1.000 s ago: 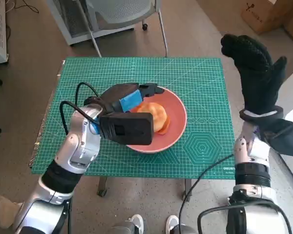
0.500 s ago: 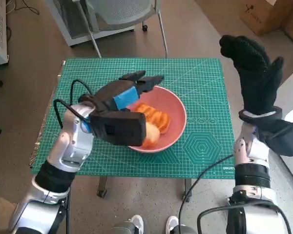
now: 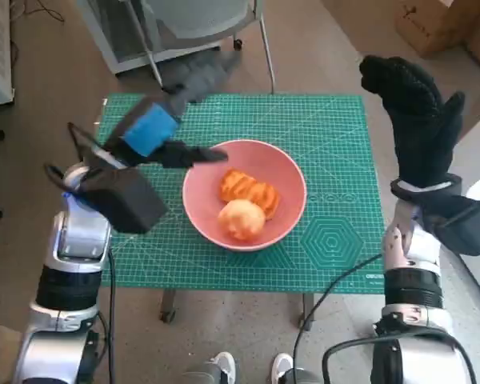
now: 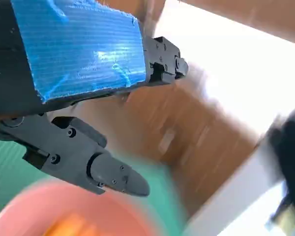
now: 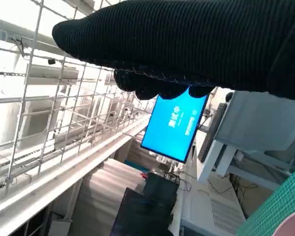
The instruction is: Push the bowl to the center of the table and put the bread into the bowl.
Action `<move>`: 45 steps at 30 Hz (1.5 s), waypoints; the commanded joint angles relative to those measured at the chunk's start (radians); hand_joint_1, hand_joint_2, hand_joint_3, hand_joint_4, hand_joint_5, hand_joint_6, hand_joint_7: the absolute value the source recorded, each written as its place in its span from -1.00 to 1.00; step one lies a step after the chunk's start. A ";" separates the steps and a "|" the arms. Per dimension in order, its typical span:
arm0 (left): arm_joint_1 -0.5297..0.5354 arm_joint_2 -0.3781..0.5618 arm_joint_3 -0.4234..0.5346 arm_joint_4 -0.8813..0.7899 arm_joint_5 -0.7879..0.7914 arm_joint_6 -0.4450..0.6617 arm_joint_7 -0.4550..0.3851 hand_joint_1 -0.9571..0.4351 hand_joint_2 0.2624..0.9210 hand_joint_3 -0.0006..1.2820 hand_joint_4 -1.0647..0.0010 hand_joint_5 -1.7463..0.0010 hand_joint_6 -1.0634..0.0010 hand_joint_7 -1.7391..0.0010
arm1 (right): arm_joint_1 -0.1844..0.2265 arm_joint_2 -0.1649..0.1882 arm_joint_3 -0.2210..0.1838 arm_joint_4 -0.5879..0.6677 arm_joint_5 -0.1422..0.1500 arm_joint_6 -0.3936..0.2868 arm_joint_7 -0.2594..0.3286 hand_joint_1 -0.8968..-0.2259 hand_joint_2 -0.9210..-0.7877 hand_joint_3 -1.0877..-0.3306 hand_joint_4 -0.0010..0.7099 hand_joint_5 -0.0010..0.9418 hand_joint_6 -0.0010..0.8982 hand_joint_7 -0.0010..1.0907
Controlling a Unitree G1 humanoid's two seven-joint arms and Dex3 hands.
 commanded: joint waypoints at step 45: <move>0.220 -0.129 0.129 -0.197 -0.381 0.095 -0.021 -0.65 1.00 -0.31 0.87 0.98 1.00 0.61 | -0.017 0.021 0.068 -0.130 -0.020 0.160 -0.025 -0.15 -1.00 0.38 -0.17 -1.00 -0.07 -0.98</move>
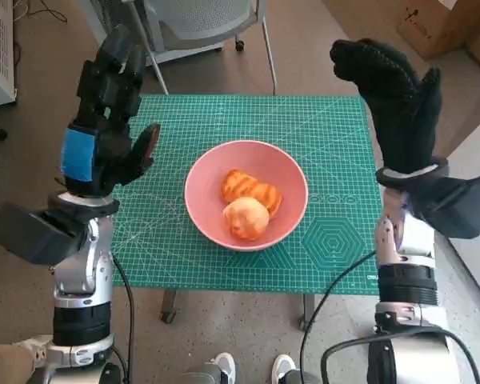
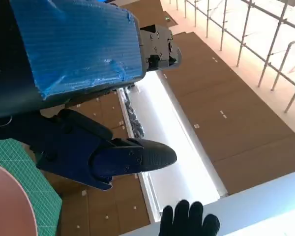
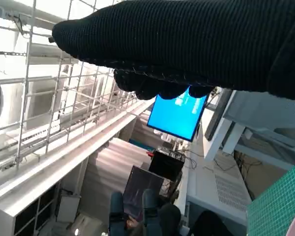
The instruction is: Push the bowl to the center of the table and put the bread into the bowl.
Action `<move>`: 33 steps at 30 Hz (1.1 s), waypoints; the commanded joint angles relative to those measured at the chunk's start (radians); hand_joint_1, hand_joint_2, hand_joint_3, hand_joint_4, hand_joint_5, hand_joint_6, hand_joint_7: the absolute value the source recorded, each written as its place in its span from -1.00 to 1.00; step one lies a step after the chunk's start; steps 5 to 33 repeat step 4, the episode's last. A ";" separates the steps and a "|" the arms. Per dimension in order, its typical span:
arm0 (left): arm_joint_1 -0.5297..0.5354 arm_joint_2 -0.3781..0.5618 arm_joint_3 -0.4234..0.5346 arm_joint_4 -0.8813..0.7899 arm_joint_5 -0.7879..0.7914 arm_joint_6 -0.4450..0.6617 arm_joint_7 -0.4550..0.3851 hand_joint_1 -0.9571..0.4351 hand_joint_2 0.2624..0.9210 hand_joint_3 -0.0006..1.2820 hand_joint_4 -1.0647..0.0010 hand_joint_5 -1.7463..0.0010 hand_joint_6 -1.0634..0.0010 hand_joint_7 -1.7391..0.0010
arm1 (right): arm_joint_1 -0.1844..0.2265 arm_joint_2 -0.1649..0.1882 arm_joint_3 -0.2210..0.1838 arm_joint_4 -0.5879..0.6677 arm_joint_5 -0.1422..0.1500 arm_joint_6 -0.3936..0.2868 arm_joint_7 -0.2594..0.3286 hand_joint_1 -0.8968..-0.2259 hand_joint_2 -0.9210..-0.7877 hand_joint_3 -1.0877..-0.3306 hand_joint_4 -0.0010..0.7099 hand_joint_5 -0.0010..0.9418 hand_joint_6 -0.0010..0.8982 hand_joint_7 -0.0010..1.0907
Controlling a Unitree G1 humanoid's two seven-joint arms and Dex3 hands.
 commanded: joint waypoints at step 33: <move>0.022 -0.002 -0.010 -0.022 0.004 -0.002 -0.008 -0.65 1.00 -0.31 0.88 0.98 1.00 0.63 | 0.004 0.000 0.009 -0.004 -0.019 0.016 -0.009 -0.14 -1.00 0.38 -0.17 -0.99 -0.07 -0.98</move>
